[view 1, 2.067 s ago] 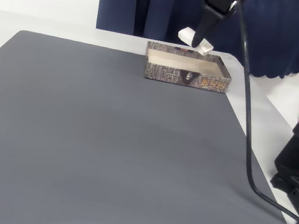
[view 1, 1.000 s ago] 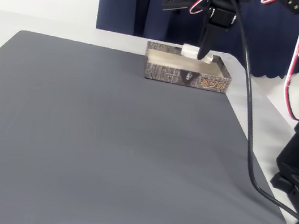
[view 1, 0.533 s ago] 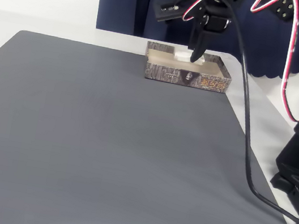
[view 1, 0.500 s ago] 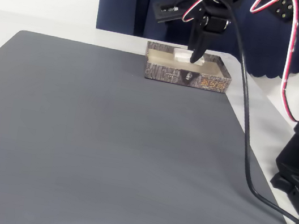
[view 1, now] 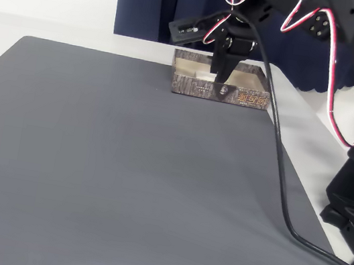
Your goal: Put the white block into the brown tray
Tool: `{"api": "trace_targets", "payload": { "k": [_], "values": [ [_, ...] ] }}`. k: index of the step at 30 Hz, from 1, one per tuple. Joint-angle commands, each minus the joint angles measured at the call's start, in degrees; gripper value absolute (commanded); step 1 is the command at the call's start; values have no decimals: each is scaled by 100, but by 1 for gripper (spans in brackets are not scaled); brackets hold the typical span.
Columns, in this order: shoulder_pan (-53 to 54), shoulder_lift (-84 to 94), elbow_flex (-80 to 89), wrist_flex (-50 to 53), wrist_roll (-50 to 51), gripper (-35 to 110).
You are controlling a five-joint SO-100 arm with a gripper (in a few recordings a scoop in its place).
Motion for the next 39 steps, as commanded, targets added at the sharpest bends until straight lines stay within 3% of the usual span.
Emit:
{"api": "trace_targets", "payload": {
  "k": [1,12,17,33,39],
  "values": [
    [-35,18,-299,-79,79,4],
    [-79,132,-325,-97,343,31],
    [-62,325,-316,-70,343,35],
    [-132,958,-545,-44,615,34],
    [-369,1626,220,439,1283,18]
  ]
}}
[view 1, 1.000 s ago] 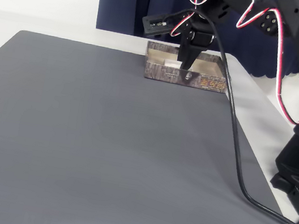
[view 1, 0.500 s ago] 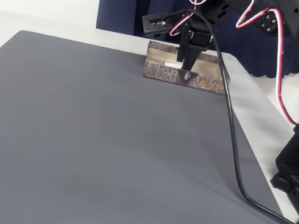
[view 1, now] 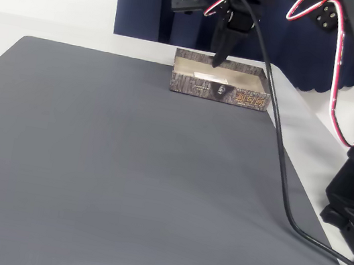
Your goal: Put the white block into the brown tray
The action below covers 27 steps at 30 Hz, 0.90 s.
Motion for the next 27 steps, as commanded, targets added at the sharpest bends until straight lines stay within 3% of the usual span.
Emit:
{"api": "trace_targets", "payload": {
  "k": [1,7,15,27],
  "values": [
    [-220,923,466,211,527,15],
    [-809,2215,2074,220,1283,0],
    [-1934,4790,5370,-642,2215,0],
    [-5080,7743,9536,-1758,4711,0]
  ]
}}
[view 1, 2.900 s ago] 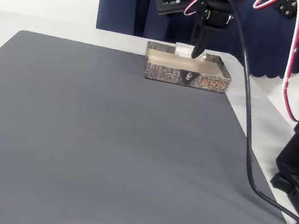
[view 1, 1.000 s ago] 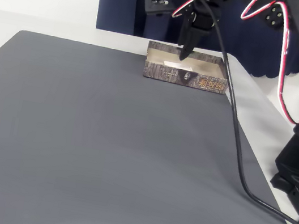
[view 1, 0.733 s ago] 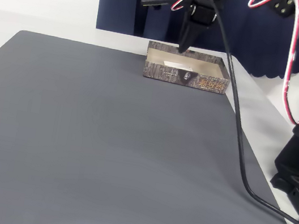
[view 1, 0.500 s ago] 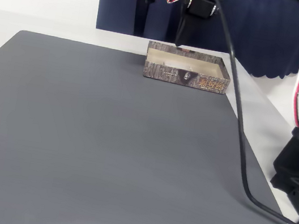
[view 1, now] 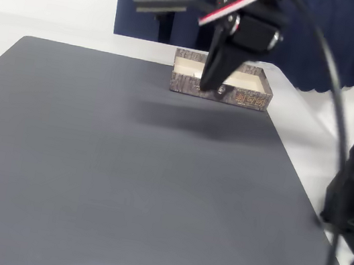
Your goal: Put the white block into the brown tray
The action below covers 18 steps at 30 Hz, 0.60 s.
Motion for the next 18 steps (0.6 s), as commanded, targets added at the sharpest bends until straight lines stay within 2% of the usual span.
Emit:
{"api": "trace_targets", "payload": {
  "k": [1,4,8,18],
  "values": [
    [-853,835,826,-606,729,0],
    [-1564,1477,1723,-1187,1362,0],
    [-2232,2039,2355,-1274,1898,0],
    [-2707,3920,3806,-1327,2461,0]
  ]
}}
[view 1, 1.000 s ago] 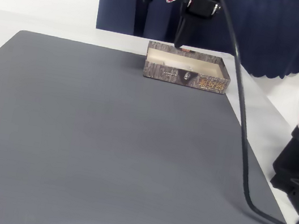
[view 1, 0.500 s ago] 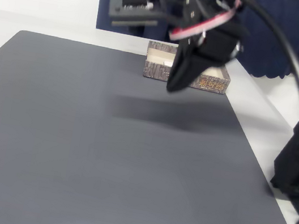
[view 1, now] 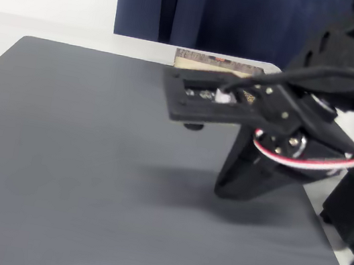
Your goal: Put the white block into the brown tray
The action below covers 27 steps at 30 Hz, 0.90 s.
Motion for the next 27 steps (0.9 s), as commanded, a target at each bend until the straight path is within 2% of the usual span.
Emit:
{"api": "trace_targets", "payload": {
  "k": [1,12,19,27],
  "values": [
    [-35,817,264,70,123,0],
    [-229,2742,1872,44,668,0],
    [-185,3454,2382,44,800,0],
    [-158,3665,2426,598,861,0]
  ]
}}
